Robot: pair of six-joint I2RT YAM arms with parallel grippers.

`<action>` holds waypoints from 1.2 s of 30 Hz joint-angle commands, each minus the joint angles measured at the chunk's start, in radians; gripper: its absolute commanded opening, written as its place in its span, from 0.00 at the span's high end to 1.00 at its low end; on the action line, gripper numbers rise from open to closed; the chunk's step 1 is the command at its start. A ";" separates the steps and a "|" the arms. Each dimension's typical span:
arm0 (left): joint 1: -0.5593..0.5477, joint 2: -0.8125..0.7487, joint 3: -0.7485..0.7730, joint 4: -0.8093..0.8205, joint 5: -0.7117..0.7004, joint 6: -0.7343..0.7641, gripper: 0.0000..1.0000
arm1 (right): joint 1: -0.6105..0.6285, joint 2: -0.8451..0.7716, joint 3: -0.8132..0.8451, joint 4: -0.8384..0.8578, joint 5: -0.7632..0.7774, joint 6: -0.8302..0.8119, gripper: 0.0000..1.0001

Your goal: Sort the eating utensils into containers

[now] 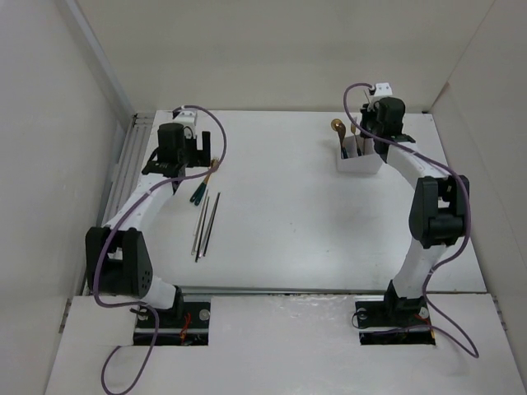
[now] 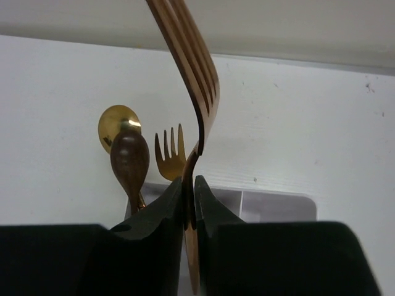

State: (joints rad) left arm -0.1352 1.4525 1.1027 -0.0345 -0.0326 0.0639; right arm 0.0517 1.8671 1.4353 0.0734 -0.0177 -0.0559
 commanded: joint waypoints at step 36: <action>0.040 0.298 -0.036 0.018 0.115 0.376 0.57 | -0.009 -0.269 -0.072 -0.052 -0.030 0.028 0.62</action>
State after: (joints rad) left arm -0.0803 1.8309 1.1011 -0.0097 0.0528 0.4362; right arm 0.0406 1.6382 1.3727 0.0067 -0.0414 -0.0360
